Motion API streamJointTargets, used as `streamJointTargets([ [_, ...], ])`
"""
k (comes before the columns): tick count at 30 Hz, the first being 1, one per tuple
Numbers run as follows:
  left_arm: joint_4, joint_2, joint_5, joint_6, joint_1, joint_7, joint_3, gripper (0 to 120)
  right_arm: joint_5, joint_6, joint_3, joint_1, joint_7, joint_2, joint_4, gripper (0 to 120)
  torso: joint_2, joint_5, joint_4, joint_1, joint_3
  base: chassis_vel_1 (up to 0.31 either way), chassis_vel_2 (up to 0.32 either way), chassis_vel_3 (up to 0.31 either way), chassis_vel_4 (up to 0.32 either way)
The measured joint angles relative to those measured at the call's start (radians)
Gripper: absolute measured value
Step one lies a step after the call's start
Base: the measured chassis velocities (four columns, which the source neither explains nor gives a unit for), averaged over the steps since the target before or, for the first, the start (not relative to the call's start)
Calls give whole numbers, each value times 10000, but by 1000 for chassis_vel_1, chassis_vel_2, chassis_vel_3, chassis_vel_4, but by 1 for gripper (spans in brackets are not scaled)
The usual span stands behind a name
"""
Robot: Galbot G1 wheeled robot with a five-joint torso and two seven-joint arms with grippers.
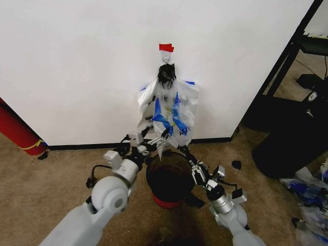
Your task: Pick up the garbage bag from the wall and place it over the trash bin.
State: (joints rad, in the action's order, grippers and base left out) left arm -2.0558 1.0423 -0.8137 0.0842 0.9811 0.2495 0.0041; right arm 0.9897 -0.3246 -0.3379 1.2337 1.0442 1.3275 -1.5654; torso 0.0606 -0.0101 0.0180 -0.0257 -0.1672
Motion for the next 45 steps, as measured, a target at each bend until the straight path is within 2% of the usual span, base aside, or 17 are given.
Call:
streamJointTargets([
  [5, 595, 412, 523, 99, -728, 674, 319, 100, -58, -7, 109, -30, 2, 81, 74, 0, 0, 0, 1, 0, 0, 0, 0, 0, 0],
  [17, 1195, 1136, 431, 514, -1173, 1607, 459, 96, -120, -46, 154, 31, -21, 203, 96, 0, 0, 1, 1, 1, 0, 0, 0, 0, 0],
  [21, 1257, 1260, 344, 518, -1173, 1709, 436, 81, -133, -47, 149, 51, -37, 216, 22, 0, 2, 1, 1, 1, 1, 0, 0, 0, 0],
  [22, 1257, 1260, 344, 518, -1173, 1709, 436, 81, -133, -47, 149, 51, -37, 216, 22, 0, 2, 1, 1, 1, 1, 0, 0, 0, 0],
  [28, 1149, 1262, 393, 442, -1004, 1705, 323, 55, -146, -70, 106, 67, -62, 211, 3, 0, 2, 1, 1, 1, 1, 0, 0, 0, 0],
  [30, 1118, 1234, 418, 398, -959, 1635, 300, 52, -146, -80, 92, 68, -71, 209, 3, 0, 2, 0, 1, 1, 1, 0, 0, 0, 0],
  [34, 1059, 1164, 737, 215, -817, 1327, 248, 34, -146, -110, 41, 68, -103, 200, 21, 0, 2, 1, 1, 1, 1, 0, 0, 0, 0],
  [40, 918, 1143, 807, 195, -702, 1173, 225, 17, -146, -149, -7, 89, -114, 162, 28, 0, 2, 0, 1, 1, 1, 0, 0, 0, 0],
  [43, 806, 1101, 813, 206, -627, 1147, 169, 3, -146, -200, -59, 118, -151, 119, -27, 0, 2, 0, 1, 1, 1, 0, 0, 0, 0],
  [45, 779, 1085, 813, 209, -612, 1144, 153, 0, -149, -214, -70, 130, -157, 109, -42, 0, 2, 0, 1, 1, 1, 0, 0, 0, 0],
])
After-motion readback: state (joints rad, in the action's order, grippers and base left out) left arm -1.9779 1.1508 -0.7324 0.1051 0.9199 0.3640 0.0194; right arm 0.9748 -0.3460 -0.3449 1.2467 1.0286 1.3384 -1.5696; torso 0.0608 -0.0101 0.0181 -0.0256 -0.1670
